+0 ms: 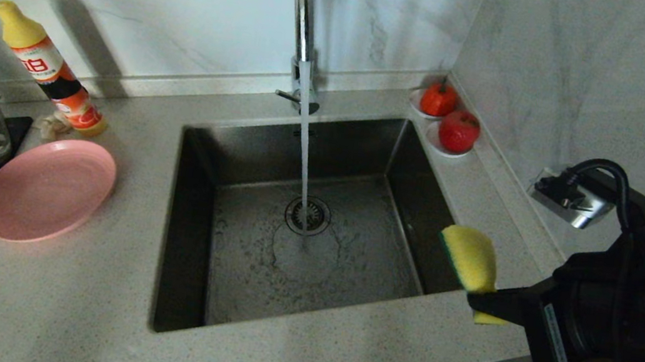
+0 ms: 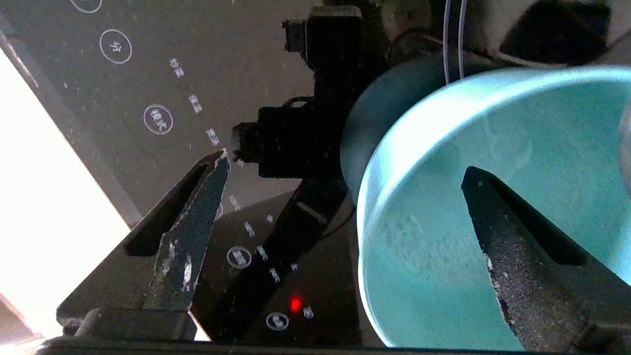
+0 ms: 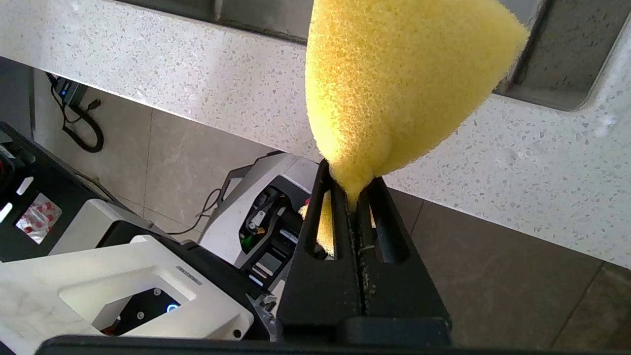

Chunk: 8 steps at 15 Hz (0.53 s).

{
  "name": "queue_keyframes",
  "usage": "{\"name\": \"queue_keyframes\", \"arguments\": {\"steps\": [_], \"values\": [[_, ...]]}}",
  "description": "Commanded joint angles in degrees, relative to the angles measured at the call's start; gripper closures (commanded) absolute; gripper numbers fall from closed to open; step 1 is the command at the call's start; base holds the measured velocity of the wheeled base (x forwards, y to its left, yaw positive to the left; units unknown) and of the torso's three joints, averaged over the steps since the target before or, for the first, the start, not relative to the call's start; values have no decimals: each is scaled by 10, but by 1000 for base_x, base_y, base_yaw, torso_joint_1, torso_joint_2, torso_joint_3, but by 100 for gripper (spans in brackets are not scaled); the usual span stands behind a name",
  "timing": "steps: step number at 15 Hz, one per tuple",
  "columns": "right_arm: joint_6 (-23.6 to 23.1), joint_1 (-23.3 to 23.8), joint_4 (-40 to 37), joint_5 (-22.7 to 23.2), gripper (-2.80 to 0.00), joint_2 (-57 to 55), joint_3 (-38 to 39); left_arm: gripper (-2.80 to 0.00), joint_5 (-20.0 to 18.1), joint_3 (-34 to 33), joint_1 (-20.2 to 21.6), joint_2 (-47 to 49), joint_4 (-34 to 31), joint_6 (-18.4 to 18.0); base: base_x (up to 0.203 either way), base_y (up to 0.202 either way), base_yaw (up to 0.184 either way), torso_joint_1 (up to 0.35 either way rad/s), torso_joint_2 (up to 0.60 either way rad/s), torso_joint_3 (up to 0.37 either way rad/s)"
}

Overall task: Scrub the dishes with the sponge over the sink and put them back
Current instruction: Pick up a bowl and the sponge

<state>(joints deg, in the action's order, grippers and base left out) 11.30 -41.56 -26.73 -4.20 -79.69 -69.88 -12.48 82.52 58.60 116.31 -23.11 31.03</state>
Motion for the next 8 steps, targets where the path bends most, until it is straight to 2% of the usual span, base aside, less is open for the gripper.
{"name": "queue_keyframes", "arguments": {"steps": [1,4,5,8], "values": [[0,0,-2,0,0,1,0,-280,-1,5,0,10,-2,3,0,0,0,0,0,0],[0,0,-2,0,0,0,0,-280,-2,7,0,12,-3,4,0,0,0,0,0,0],[0,0,-2,0,0,0,0,0,-1,10,0,16,-3,4,0,0,0,0,0,0],[0,0,-2,0,0,0,0,0,-2,16,0,19,-3,13,0,0,0,0,0,0]]}}
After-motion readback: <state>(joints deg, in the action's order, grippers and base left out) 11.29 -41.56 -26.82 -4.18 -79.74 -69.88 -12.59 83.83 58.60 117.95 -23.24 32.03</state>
